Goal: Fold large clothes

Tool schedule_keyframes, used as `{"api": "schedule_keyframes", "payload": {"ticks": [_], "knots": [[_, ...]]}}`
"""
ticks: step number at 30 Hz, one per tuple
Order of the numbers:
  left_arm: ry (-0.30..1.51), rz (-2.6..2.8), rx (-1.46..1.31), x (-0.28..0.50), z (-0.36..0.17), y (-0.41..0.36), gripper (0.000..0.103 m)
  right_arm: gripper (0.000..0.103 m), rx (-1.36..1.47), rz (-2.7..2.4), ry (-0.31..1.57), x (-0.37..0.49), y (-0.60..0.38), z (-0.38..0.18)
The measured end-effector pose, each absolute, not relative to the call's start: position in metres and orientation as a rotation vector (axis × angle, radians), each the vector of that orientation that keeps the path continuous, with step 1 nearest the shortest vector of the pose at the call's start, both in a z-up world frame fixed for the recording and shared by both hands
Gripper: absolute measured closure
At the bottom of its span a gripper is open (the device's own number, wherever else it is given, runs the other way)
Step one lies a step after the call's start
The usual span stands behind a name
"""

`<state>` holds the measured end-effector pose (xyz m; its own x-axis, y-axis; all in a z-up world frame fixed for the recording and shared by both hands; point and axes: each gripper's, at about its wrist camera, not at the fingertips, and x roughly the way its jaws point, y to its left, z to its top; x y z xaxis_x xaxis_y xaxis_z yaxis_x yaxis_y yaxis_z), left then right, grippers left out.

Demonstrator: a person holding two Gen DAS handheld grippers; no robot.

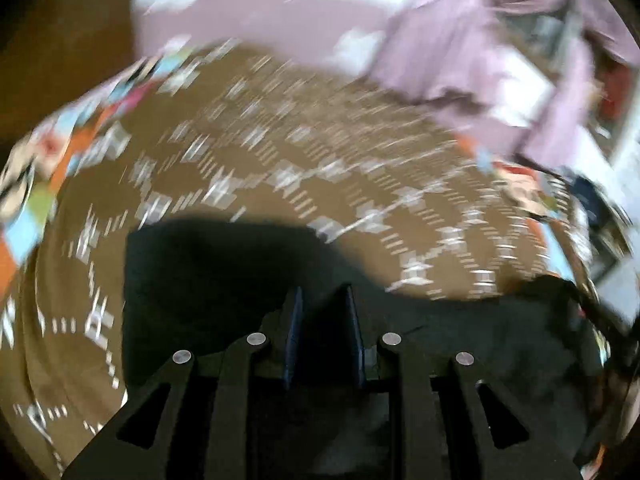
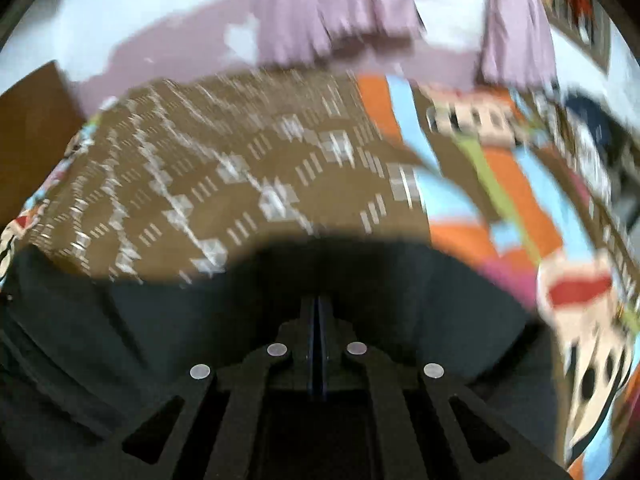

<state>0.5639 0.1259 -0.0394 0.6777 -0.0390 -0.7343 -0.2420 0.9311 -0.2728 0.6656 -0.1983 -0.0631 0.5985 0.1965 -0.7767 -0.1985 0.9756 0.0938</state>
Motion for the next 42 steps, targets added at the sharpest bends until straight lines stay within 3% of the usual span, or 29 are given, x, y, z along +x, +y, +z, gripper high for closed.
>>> {"api": "schedule_keyframes", "payload": {"ticks": [5,7,14,17,21,25,28,30,35,42], "knots": [[0.856,0.157,-0.395,0.557,-0.069,0.135,0.084,0.103,0.075,0.258,0.897,0.66,-0.215,-0.065],[0.847,0.174,-0.342,0.556,-0.063,0.126,0.084,0.097,0.081,0.277,0.831,0.644,-0.214,-0.05],[0.54,-0.018,-0.404,0.511,-0.015,0.118,0.084,0.097,0.165,0.55,0.736,0.623,-0.187,0.002],[0.628,-0.241,-0.401,0.522,-0.011,0.096,0.084,0.097,0.233,0.724,0.86,0.624,-0.165,-0.01],[0.849,-0.415,-0.387,0.545,-0.034,0.07,0.084,0.097,0.119,0.813,1.028,0.615,-0.134,-0.041],[0.968,-0.369,-0.262,0.544,-0.06,0.061,0.087,0.103,-0.002,0.754,1.059,0.602,-0.127,-0.064],[0.988,-0.346,-0.232,0.54,-0.07,0.059,0.096,0.103,0.015,0.741,1.08,0.602,-0.129,-0.065],[0.987,-0.33,-0.225,0.535,-0.075,0.062,0.098,0.097,0.009,0.73,1.042,0.598,-0.129,-0.048],[0.961,-0.331,-0.245,0.536,-0.078,0.065,0.098,0.097,0.012,0.813,0.983,0.592,-0.105,-0.026],[0.952,-0.332,-0.281,0.531,-0.08,0.072,0.098,0.103,-0.133,0.773,1.134,0.585,-0.082,-0.081]]}}
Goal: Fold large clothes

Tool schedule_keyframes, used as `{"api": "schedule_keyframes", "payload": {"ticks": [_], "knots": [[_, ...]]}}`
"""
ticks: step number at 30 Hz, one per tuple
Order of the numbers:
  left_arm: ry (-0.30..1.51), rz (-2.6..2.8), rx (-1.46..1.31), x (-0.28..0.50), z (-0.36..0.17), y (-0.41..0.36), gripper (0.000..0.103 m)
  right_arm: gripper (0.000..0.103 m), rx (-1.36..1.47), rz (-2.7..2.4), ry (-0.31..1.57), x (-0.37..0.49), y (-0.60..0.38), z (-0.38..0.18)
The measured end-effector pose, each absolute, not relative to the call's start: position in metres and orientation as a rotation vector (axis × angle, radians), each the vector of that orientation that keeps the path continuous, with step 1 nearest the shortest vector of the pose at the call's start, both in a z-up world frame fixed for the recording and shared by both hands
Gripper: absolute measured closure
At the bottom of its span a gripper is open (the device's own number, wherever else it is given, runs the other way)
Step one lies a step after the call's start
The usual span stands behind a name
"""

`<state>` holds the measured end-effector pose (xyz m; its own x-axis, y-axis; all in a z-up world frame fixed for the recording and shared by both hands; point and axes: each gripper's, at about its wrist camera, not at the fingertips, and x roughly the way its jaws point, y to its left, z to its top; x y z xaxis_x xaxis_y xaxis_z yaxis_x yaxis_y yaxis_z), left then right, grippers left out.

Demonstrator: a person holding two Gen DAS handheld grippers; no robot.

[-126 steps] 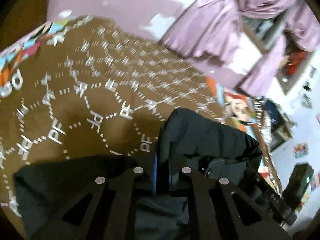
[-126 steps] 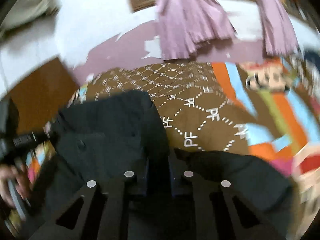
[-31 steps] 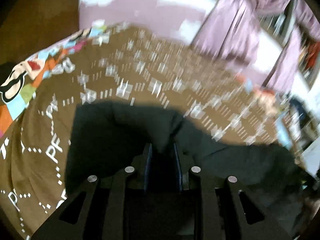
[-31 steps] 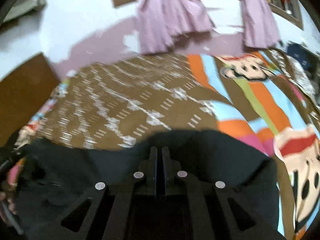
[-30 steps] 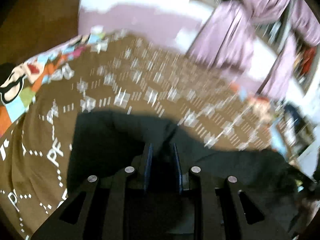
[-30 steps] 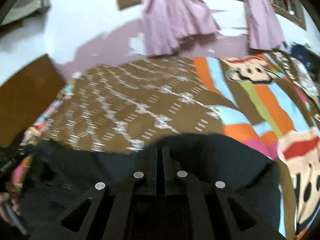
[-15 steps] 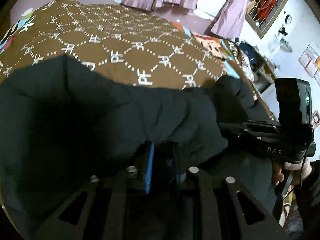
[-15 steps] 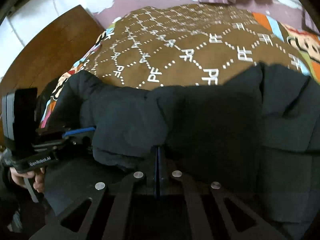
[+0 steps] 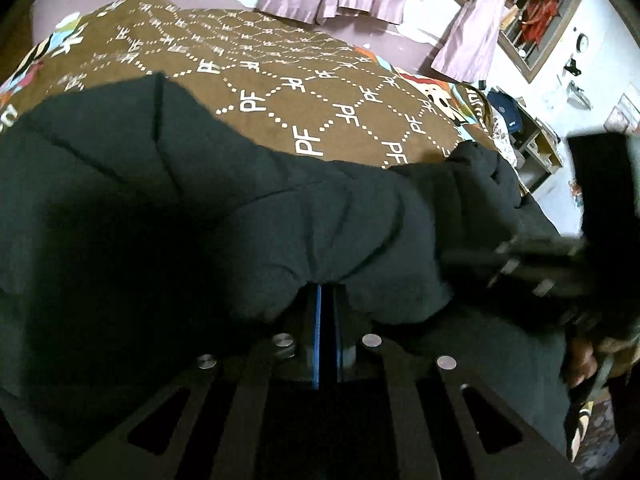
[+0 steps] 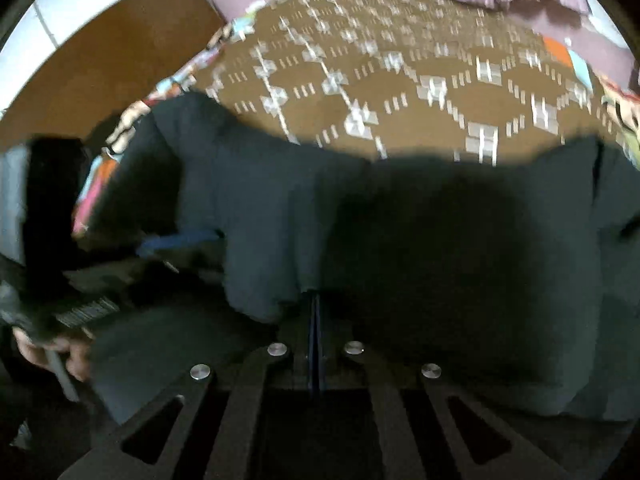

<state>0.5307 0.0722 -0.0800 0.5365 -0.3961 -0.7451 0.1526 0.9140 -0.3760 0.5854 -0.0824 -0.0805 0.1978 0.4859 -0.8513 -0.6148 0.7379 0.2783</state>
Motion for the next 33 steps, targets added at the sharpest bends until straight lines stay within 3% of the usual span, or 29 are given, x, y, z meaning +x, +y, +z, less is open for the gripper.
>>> {"api": "schedule_keyframes", "payload": {"ticks": [5,12,15,17,19,21,25,29,31,33], "knots": [[0.97,-0.329,-0.331,0.529,-0.08,0.077,0.098,0.103,-0.245,0.707,1.064,0.571,-0.072,-0.089],[0.937,-0.295,-0.366,0.513,-0.06,0.084,0.098,0.1,-0.036,0.688,0.933,0.555,-0.12,-0.056],[0.91,-0.261,-0.361,0.504,-0.051,0.086,0.097,0.087,-0.017,0.638,0.876,0.547,-0.132,-0.045],[0.899,-0.246,-0.36,0.498,-0.045,0.087,0.091,0.069,0.005,0.612,0.835,0.541,-0.14,-0.034],[0.884,-0.235,-0.36,0.492,-0.041,0.087,0.069,0.064,0.017,0.581,0.794,0.533,-0.147,-0.023],[0.854,-0.221,-0.355,0.484,-0.033,0.086,0.055,0.062,0.022,0.555,0.768,0.527,-0.153,-0.016],[0.828,-0.189,-0.359,0.472,-0.022,0.085,0.045,0.037,0.021,0.489,0.71,0.508,-0.168,0.003],[0.81,-0.159,-0.372,0.454,-0.012,0.088,0.031,0.021,0.037,0.466,0.677,0.488,-0.181,0.016],[0.79,-0.145,-0.368,0.442,-0.004,0.087,0.016,0.012,0.059,0.449,0.664,0.474,-0.189,0.022],[0.772,-0.134,-0.358,0.432,0.003,0.086,0.009,0.009,0.071,0.438,0.657,0.462,-0.193,0.025]]}}
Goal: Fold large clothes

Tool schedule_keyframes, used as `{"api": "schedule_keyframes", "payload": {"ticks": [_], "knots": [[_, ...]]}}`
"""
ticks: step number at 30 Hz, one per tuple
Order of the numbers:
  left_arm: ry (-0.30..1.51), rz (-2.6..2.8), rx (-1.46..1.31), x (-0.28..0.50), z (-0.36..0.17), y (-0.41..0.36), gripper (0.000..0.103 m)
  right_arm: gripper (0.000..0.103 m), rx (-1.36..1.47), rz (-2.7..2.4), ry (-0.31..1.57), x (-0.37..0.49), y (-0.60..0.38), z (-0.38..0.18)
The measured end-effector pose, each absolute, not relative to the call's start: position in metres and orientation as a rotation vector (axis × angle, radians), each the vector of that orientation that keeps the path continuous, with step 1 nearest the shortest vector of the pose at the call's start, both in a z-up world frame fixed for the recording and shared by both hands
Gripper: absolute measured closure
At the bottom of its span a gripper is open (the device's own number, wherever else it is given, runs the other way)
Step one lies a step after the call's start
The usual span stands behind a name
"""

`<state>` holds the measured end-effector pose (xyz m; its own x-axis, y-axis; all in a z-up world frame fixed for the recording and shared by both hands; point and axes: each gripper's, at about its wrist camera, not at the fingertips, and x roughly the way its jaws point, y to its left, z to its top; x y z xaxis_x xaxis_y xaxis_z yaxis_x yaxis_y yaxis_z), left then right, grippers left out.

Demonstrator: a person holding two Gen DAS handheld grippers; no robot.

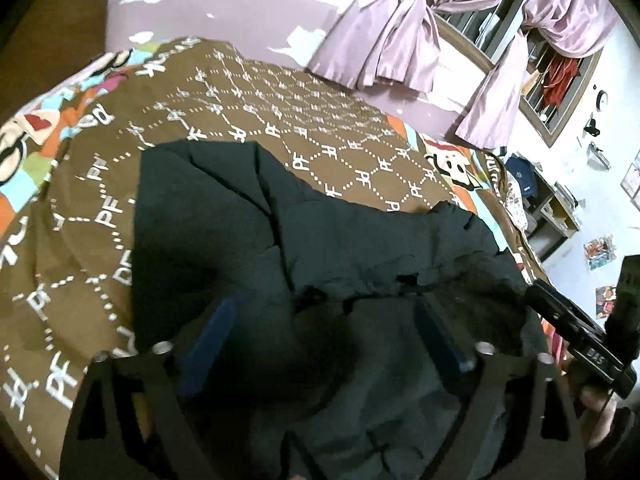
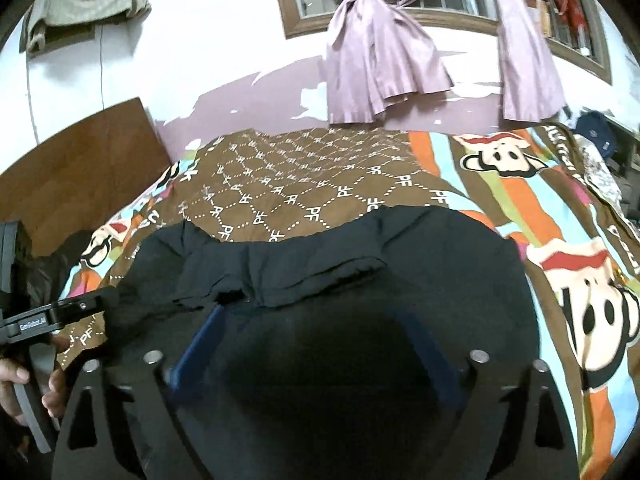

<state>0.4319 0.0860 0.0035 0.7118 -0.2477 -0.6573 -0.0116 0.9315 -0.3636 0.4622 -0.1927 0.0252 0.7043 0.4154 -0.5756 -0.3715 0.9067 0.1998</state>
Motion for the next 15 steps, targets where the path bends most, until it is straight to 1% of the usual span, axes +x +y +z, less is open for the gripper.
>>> {"api": "schedule_keyframes", "payload": {"ticks": [7,15], "knots": [[0.693,-0.121,-0.319,0.387,0.032,0.073,0.002,0.001,0.07,0.461,0.647,0.422,-0.202,0.045],[0.649,-0.156,-0.285,0.334,0.069,0.06,0.002,0.0,0.089,0.486,0.647,0.366,-0.211,0.077]]}}
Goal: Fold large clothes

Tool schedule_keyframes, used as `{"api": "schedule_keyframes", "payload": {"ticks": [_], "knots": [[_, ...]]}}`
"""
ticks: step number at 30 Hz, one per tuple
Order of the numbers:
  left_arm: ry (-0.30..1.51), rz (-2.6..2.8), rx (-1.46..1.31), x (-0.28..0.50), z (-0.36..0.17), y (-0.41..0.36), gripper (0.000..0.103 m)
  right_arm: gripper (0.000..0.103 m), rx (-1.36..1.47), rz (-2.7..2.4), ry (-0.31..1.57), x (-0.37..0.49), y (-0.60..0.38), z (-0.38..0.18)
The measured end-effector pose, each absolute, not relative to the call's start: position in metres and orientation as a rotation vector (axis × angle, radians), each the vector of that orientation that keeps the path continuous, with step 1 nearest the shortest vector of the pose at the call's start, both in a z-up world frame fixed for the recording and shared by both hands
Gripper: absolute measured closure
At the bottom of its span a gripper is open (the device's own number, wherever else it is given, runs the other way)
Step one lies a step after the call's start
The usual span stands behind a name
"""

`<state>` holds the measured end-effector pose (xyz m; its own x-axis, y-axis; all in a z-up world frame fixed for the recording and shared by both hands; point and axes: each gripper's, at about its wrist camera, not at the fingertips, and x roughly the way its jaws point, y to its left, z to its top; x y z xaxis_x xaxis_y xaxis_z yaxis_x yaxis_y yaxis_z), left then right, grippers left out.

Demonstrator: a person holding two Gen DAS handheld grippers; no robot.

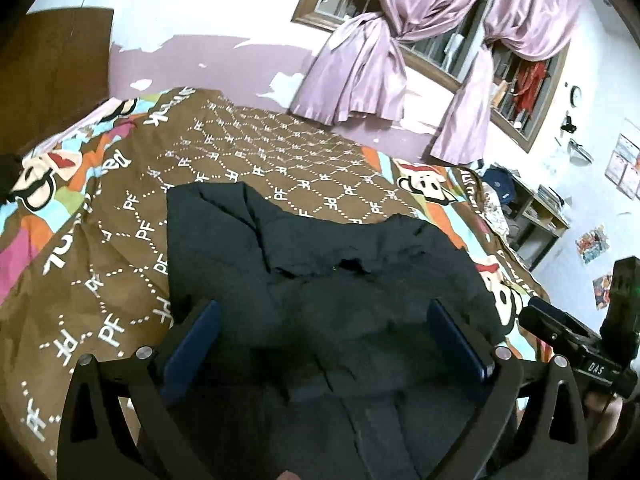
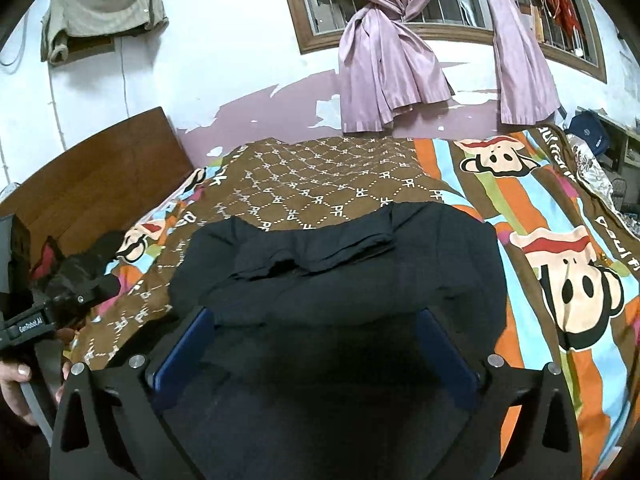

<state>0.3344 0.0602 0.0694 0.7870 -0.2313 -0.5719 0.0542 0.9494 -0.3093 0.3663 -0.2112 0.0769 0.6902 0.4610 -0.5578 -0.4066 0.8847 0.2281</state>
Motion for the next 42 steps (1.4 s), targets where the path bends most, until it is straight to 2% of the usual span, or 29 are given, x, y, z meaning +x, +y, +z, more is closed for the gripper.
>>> {"api": "schedule_keyframes", "payload": {"ticks": [8,15,29,34,42], "knots": [[0.642,-0.139,-0.189,0.273,0.098,0.045,0.002,0.0,-0.052,0.538,0.662,0.302,-0.211,0.115],[0.677,-0.168,-0.151,0.222,0.104,0.057,0.002,0.0,-0.043,0.55,0.712,0.257,-0.222,0.121],[0.751,-0.192,-0.101,0.133,0.045,0.086,0.002,0.0,-0.125,0.572,0.68,0.18,-0.223,0.05],[0.683,-0.245,-0.026,0.099,0.022,0.075,0.002,0.0,-0.233,0.571,0.634,0.154,-0.217,0.012],[0.656,-0.226,0.136,0.078,-0.014,0.047,0.002,0.0,-0.274,0.507,0.724,0.143,-0.224,-0.031]]}}
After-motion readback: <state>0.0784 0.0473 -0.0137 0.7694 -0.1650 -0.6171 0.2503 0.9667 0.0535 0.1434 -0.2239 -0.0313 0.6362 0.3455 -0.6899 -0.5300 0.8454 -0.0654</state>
